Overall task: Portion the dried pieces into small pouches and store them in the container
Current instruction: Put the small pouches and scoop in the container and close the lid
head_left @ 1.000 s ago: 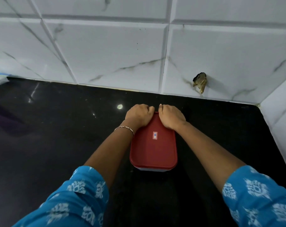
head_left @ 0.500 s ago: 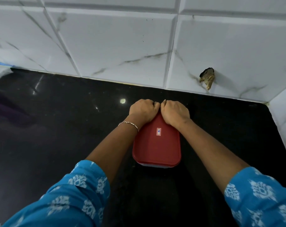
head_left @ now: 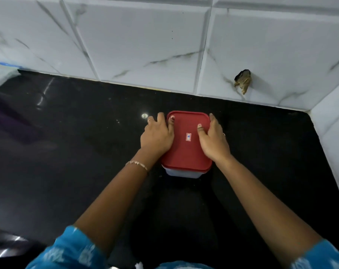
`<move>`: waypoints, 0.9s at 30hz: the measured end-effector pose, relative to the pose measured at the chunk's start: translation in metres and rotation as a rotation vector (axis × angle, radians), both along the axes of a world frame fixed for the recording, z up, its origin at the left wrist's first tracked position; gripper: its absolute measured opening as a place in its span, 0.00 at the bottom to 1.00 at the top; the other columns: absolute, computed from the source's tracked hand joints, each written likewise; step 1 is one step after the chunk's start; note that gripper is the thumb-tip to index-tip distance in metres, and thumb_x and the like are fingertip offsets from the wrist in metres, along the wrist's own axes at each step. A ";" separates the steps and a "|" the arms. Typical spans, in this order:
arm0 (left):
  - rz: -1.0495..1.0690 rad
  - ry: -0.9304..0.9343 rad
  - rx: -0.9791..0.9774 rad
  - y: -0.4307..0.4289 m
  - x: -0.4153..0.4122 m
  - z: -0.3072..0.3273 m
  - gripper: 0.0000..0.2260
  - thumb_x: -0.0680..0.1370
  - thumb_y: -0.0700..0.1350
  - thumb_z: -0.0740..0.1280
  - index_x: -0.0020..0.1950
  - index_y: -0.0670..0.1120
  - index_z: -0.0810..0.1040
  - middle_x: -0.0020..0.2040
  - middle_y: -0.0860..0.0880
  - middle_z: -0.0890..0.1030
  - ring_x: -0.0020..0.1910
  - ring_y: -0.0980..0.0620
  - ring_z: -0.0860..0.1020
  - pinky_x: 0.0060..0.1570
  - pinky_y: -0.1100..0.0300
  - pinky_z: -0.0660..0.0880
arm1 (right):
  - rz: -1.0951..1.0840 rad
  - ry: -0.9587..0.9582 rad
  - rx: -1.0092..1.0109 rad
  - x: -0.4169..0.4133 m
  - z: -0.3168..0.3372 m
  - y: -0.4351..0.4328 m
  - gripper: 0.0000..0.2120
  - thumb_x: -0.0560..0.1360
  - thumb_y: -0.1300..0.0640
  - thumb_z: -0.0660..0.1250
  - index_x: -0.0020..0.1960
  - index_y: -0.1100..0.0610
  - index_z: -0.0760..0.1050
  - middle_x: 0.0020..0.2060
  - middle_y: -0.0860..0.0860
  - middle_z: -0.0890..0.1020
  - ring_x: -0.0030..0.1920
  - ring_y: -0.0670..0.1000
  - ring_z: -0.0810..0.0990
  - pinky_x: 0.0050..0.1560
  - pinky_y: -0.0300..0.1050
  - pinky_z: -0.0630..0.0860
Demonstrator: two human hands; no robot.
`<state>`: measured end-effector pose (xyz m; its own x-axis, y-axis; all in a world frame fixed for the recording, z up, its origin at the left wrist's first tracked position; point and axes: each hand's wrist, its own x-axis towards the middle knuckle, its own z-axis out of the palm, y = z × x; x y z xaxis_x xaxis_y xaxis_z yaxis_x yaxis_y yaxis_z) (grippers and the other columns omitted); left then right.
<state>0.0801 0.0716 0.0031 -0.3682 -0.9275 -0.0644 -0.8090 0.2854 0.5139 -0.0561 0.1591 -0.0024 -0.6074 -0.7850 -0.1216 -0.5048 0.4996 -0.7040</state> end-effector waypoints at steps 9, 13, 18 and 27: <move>-0.014 0.058 -0.017 0.023 0.009 -0.016 0.24 0.83 0.58 0.46 0.78 0.53 0.54 0.52 0.40 0.80 0.50 0.40 0.79 0.49 0.49 0.73 | -0.023 0.149 0.032 0.024 -0.003 0.023 0.33 0.81 0.42 0.53 0.79 0.51 0.43 0.73 0.53 0.65 0.68 0.57 0.70 0.59 0.53 0.71; 0.016 0.080 0.020 0.023 0.007 -0.015 0.23 0.83 0.57 0.46 0.78 0.55 0.53 0.47 0.42 0.80 0.46 0.42 0.79 0.50 0.45 0.77 | -0.033 0.186 0.022 0.024 -0.006 0.022 0.33 0.80 0.42 0.54 0.79 0.51 0.44 0.73 0.52 0.65 0.67 0.55 0.71 0.58 0.52 0.71; 0.029 0.142 0.046 0.022 0.007 -0.013 0.22 0.84 0.55 0.48 0.78 0.55 0.55 0.48 0.41 0.81 0.47 0.41 0.79 0.51 0.46 0.76 | -0.048 0.137 -0.031 0.023 -0.007 0.022 0.31 0.82 0.44 0.53 0.79 0.50 0.45 0.73 0.52 0.65 0.69 0.55 0.69 0.61 0.51 0.70; -0.069 0.199 0.055 0.022 -0.021 -0.004 0.22 0.84 0.52 0.50 0.78 0.51 0.58 0.57 0.40 0.81 0.54 0.39 0.79 0.54 0.50 0.73 | -0.142 -0.001 -0.108 0.002 -0.002 0.032 0.26 0.83 0.49 0.51 0.79 0.51 0.50 0.71 0.54 0.70 0.67 0.56 0.71 0.64 0.50 0.69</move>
<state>0.0594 0.0937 -0.0011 -0.4413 -0.8967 -0.0340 -0.6697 0.3039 0.6776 -0.0546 0.1913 -0.0046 -0.7128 -0.7002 -0.0411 -0.4344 0.4867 -0.7579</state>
